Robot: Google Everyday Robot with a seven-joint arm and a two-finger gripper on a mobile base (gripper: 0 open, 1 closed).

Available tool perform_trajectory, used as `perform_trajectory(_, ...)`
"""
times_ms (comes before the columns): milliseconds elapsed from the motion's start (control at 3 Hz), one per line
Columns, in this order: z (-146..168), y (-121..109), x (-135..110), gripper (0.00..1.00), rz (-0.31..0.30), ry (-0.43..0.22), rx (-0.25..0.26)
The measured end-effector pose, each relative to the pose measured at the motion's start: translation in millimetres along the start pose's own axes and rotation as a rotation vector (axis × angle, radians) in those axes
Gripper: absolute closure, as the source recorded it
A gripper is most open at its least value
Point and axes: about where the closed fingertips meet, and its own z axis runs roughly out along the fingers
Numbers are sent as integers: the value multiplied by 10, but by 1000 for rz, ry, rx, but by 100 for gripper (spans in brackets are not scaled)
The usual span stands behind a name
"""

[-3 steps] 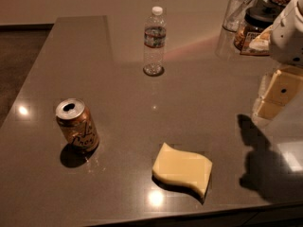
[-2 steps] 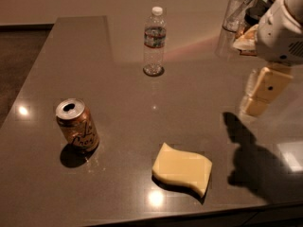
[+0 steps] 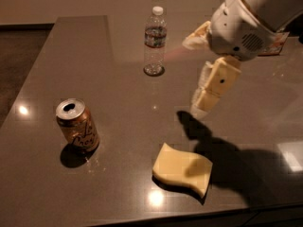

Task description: Move orange can near water bottle

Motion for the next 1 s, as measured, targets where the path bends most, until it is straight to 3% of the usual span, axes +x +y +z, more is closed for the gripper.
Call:
perform_trajectory(333, 302, 107, -542, 0, -42, -114, -78)
perform_trajectory(667, 757, 329, -1138, 0, -80, -187, -138)
perform_trajectory(1000, 1101, 501, -1407, 0, -87, -203, -175)
